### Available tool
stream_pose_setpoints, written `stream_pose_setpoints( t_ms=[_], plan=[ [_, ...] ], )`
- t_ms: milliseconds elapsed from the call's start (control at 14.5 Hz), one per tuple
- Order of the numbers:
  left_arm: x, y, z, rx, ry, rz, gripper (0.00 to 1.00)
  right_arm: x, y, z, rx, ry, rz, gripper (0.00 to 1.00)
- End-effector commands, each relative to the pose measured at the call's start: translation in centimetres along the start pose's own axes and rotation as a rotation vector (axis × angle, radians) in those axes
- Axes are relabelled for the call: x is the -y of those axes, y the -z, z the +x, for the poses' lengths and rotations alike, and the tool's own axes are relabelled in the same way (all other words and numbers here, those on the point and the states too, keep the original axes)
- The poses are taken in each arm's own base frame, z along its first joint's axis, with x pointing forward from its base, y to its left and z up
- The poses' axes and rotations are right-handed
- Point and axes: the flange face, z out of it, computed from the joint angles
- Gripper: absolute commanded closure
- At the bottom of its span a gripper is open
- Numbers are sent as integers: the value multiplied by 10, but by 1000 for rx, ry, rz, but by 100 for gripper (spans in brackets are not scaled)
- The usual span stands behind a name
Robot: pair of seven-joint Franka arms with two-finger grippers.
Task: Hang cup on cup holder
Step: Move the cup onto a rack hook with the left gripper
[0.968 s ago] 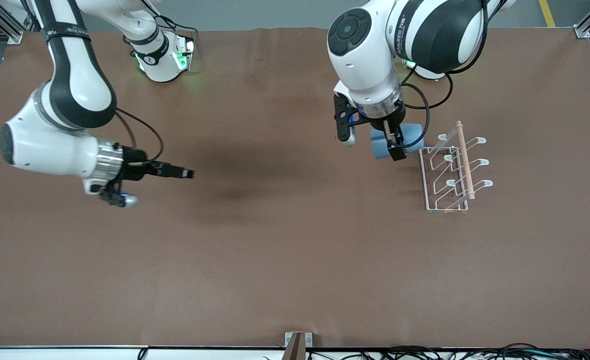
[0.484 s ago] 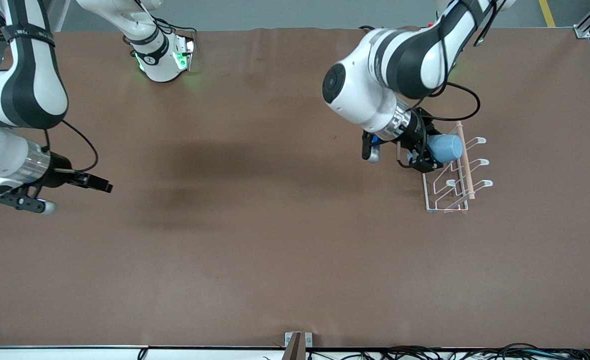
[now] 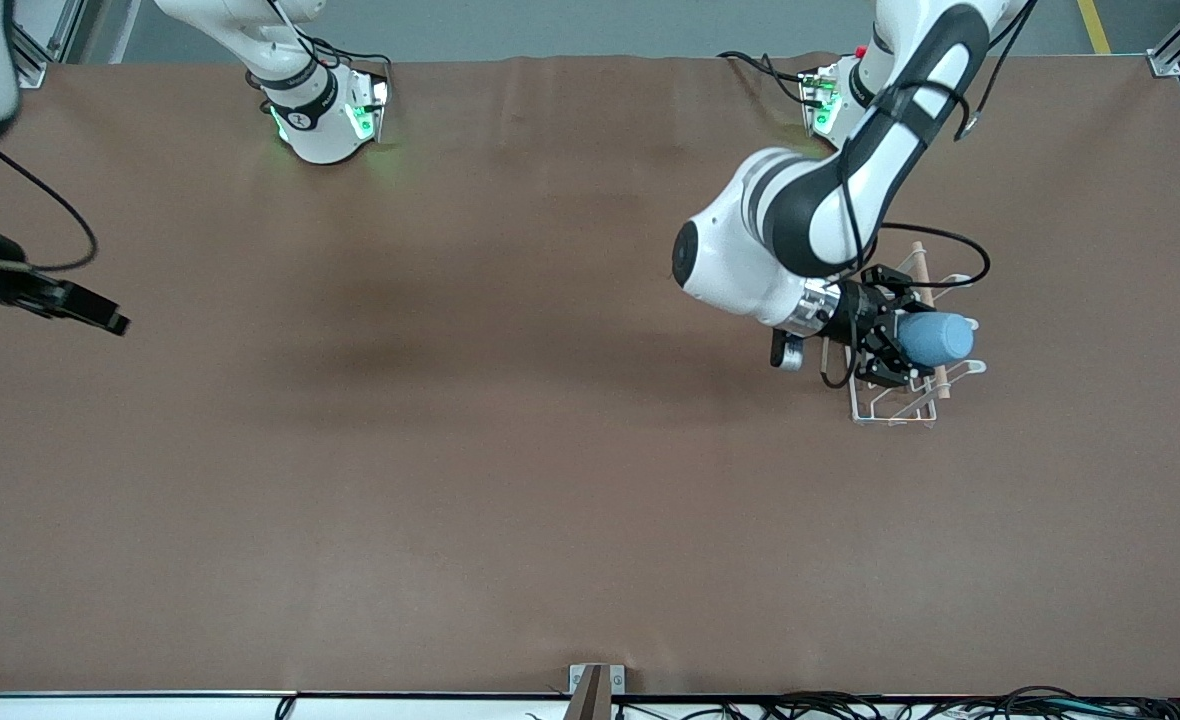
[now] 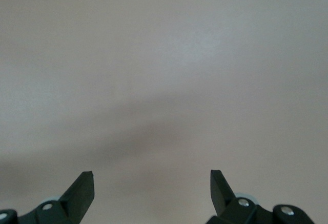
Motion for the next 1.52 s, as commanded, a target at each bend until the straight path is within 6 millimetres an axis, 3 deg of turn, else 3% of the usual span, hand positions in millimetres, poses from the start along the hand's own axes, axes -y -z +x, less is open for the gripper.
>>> stream_pose_setpoints(
  t_ms=[0, 69, 276, 484, 691, 760, 829, 1037, 1106, 1452],
  plan=[
    [2, -12, 25, 45, 37, 3, 97, -10, 42, -4, -17, 44, -30, 0],
    [3, -18, 36, 71, 36, 16, 97, -14, 50, -6, -24, 42, -49, 0],
    [-4, -43, 74, 183, 35, 11, 95, -14, 53, -9, -12, 40, -52, 0],
    [-5, -55, 103, 216, 49, 26, 92, -11, 51, -9, -9, 48, -51, 0],
    [-9, -72, 126, 264, 57, 12, 82, -13, 50, -8, -5, 129, -51, 0],
    [-10, -73, 130, 265, 60, 12, 71, -14, 50, -8, -3, 138, -53, 0],
    [-10, -76, 129, 262, 61, 0, 59, -15, 49, -8, -2, 145, -53, 0],
    [-6, -73, 116, 214, 91, -62, 6, -14, 48, -9, 10, 143, -54, 0],
    [-4, -69, 107, 198, 110, -91, 0, -14, 48, -9, 11, 147, -54, 0],
    [12, -46, 37, 148, 285, -121, 0, -15, 48, -9, 11, 146, -54, 0]
  ],
)
